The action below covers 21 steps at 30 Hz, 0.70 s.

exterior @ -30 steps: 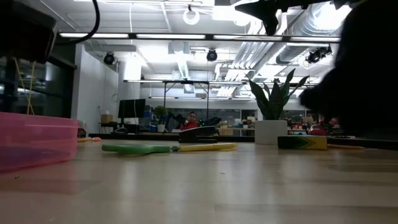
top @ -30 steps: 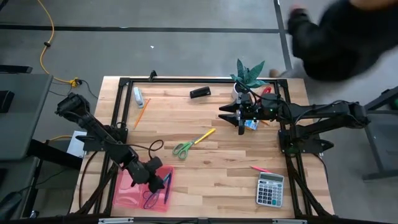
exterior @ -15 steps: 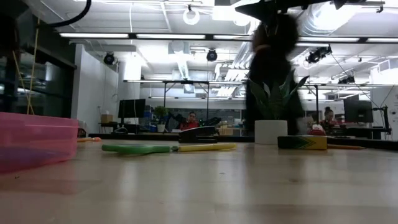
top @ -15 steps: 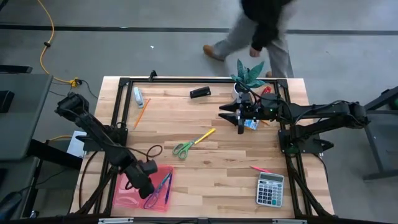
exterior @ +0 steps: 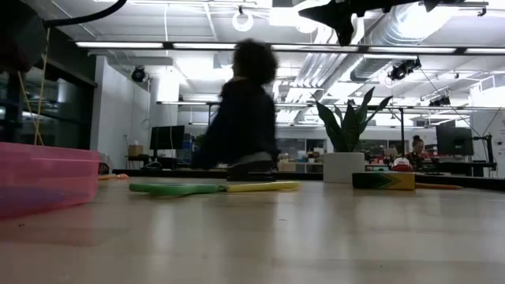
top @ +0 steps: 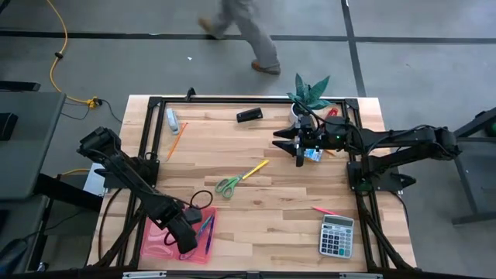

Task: Pack school essentials
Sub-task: Adjust the purple scissors in the supply box

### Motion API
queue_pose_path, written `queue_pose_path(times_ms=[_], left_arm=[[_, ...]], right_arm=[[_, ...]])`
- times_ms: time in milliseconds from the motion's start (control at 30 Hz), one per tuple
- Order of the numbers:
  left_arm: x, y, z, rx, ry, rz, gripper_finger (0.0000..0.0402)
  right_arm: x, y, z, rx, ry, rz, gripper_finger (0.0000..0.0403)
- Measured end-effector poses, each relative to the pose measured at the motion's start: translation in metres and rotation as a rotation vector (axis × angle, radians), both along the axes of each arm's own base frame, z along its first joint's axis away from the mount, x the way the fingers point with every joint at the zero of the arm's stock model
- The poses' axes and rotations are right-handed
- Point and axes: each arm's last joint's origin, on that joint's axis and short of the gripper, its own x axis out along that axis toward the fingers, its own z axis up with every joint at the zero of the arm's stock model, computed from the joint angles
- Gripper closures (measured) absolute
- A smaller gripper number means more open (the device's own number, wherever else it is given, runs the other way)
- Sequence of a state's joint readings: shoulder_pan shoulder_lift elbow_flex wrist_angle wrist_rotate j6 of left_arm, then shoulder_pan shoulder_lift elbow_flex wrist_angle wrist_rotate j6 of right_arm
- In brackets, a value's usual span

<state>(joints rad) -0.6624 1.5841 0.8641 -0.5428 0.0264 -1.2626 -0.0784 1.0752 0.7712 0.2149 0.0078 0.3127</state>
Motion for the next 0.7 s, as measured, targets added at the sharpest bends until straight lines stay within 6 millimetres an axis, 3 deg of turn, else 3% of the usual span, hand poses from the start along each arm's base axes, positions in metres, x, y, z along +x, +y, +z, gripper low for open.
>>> queue_pose_path(times_ms=[367,567,700], left_arm=[[0.013,-0.007,-0.006,-0.023,-0.086,-0.002,0.0401],[0.01,-0.001,0.005,0.059,-0.156,-0.024,0.0401],[-0.001,-0.013,0.018,0.039,-0.239,-0.182,0.0401]], right_arm=[[0.0,0.0,-0.001,0.001,0.009,0.0,0.0231],[0.0,0.0,-0.001,-0.006,0.009,0.001,0.0231],[0.0,0.0,-0.001,-0.006,0.01,0.001,0.0231]])
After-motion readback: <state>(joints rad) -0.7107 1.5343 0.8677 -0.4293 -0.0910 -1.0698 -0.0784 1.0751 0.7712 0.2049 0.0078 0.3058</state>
